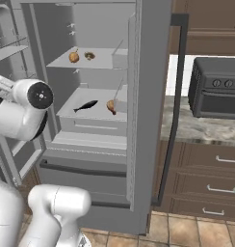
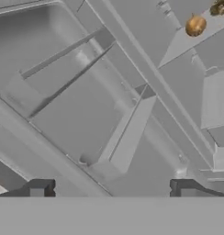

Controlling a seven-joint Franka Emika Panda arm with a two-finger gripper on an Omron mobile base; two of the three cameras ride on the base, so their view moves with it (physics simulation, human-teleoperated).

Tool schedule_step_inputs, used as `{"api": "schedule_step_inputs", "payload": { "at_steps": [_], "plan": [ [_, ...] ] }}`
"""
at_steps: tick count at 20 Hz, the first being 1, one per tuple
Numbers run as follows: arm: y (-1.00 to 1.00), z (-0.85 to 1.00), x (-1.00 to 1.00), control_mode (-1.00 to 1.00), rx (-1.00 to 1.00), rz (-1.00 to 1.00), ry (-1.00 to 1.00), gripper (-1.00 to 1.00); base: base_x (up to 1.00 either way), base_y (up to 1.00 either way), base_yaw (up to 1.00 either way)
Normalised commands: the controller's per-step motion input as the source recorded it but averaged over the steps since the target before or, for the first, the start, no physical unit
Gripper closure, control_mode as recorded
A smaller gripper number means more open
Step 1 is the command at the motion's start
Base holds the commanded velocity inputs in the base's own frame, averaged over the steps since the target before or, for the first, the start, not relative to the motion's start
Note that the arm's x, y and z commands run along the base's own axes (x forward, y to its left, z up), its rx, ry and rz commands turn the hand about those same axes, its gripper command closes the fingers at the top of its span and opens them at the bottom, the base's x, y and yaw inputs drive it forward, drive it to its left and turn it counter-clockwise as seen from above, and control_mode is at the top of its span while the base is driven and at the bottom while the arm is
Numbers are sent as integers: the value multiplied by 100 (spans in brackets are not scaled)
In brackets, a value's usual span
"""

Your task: Gather the onion and mushroom from the fridge and place them on a tray on the dining counter. Then gather the chicken drumstick and fish from the fridge and place them on the other tray.

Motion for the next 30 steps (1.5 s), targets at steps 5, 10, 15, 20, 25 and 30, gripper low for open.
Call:
{"api": "schedule_step_inputs", "payload": {
  "at_steps": [5,10,15,20,25,30],
  "plan": [
    [-39,18,-53,-100,-25,-28,13,-100,0,0,0],
    [-25,0,-68,-100,-26,-19,13,-100,0,0,0],
    [-13,-30,-70,-100,-28,-3,-3,-100,0,0,0],
    [-37,-23,-28,-100,-22,4,0,-100,0,0,0],
    [-21,-12,-4,-100,-17,0,1,-100,0,0,0],
    [0,-9,-3,-100,-9,0,7,-100,0,0,0]
  ]
}}
